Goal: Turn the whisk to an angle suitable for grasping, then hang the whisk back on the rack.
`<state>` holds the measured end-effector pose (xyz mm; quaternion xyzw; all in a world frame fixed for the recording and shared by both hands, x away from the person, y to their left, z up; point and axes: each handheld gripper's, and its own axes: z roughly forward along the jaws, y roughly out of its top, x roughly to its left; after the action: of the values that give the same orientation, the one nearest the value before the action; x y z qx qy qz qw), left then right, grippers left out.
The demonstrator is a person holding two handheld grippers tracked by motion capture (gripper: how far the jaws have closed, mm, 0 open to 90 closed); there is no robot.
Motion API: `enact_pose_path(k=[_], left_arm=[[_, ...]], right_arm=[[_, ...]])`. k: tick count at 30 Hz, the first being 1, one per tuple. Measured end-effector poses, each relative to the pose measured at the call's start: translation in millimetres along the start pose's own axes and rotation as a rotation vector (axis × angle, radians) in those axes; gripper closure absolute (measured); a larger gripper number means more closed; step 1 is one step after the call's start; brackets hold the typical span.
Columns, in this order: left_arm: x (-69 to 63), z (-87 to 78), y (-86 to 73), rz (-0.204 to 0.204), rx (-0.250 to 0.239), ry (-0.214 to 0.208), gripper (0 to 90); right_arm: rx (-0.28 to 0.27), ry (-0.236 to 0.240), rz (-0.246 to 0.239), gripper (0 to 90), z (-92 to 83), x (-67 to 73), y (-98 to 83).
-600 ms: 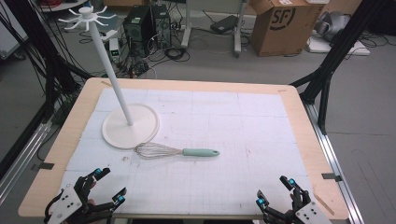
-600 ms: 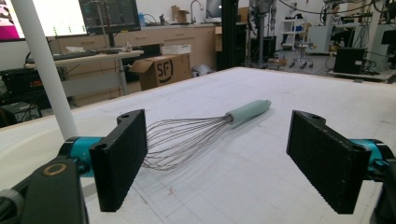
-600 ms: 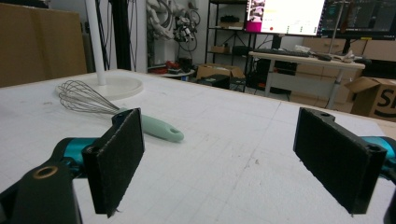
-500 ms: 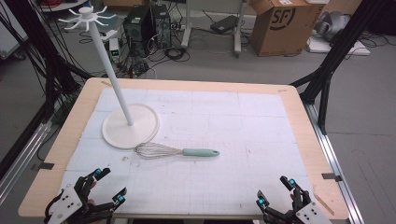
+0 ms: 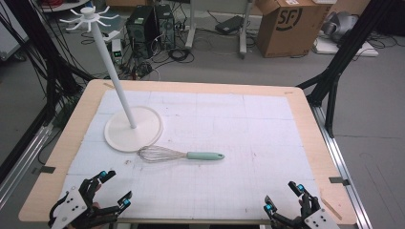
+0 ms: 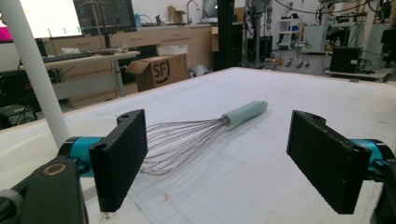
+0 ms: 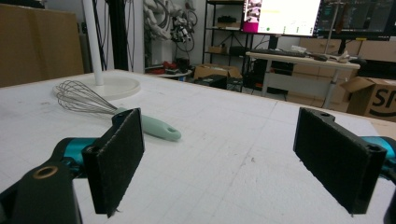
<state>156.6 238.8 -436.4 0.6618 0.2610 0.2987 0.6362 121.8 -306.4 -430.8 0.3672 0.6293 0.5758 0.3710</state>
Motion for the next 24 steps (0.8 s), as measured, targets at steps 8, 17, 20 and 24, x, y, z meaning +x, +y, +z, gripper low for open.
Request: enact_pose_path(k=[8, 17, 20, 24], left_arm=[[-2.3, 38.0, 27.9, 0.051, 0.046, -0.123, 22.6], [13.8, 86.5, 41.1, 0.048, 0.114, -0.261, 22.3], [21.1, 104.0, 51.0, 0.013, 0.148, -0.306, 21.4], [24.9, 129.1, 65.7, 0.024, 0.182, -0.348, 20.5]], right_arm=[[0.01, -0.007, -0.003, 15.5, -0.4, 0.0, -1.2], [0.021, -0.006, -0.01, 15.5, 0.5, 1.3, -1.5], [0.024, -0.004, -0.015, 15.5, 0.9, 1.9, -1.6], [0.032, -0.008, -0.015, 15.5, 1.3, 1.5, -2.7]])
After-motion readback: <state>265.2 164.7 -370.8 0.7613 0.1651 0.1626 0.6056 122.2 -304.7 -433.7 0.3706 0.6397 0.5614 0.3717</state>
